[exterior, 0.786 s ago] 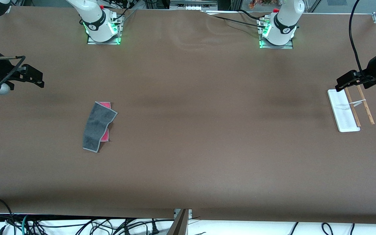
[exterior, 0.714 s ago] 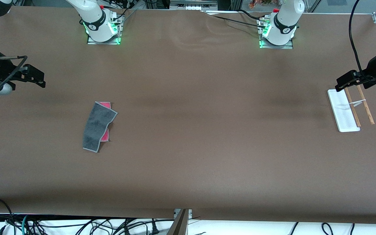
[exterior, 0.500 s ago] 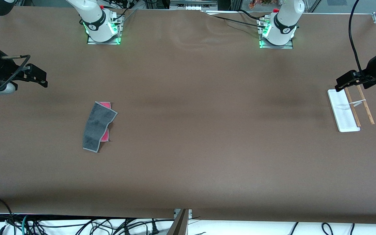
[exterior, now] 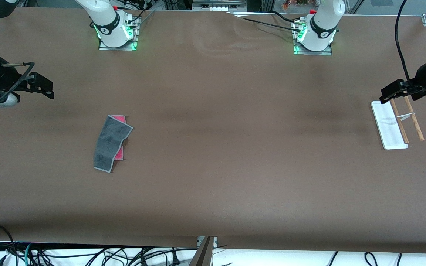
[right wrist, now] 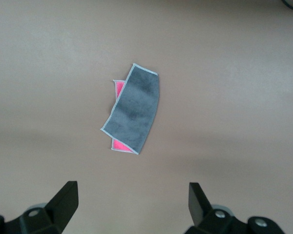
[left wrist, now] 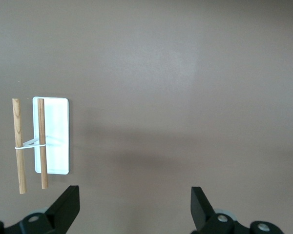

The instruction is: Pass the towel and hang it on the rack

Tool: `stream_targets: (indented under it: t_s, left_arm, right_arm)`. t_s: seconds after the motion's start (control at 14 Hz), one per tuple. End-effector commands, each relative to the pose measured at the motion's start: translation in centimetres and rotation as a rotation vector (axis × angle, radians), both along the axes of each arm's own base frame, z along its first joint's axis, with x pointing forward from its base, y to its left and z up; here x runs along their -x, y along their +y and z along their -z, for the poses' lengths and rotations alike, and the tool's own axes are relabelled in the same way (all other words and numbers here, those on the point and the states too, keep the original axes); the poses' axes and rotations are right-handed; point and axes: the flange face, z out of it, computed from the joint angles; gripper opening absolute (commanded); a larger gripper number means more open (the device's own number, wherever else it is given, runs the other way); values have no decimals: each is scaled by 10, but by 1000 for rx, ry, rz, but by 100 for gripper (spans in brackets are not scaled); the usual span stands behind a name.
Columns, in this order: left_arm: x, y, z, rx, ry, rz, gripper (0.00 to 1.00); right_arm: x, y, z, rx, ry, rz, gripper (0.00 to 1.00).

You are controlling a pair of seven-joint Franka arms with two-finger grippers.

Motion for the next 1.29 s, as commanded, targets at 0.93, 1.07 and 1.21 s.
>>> stream_targets:
  t_s: [0.93,1.07,1.21]
  left_arm:
    - [5,0,-6,-26,-16,18,100]
    - [5,0,-6,-26,-16,18,100]
    - [5,0,-6,-26,-16,18,100]
  right_arm:
    - [-2,-2,-5,-15,-11,4,100]
    - [-1,-2,-6,-15,-12,4,100]
    - [-1,-2,-5,-15,-11,2,100]
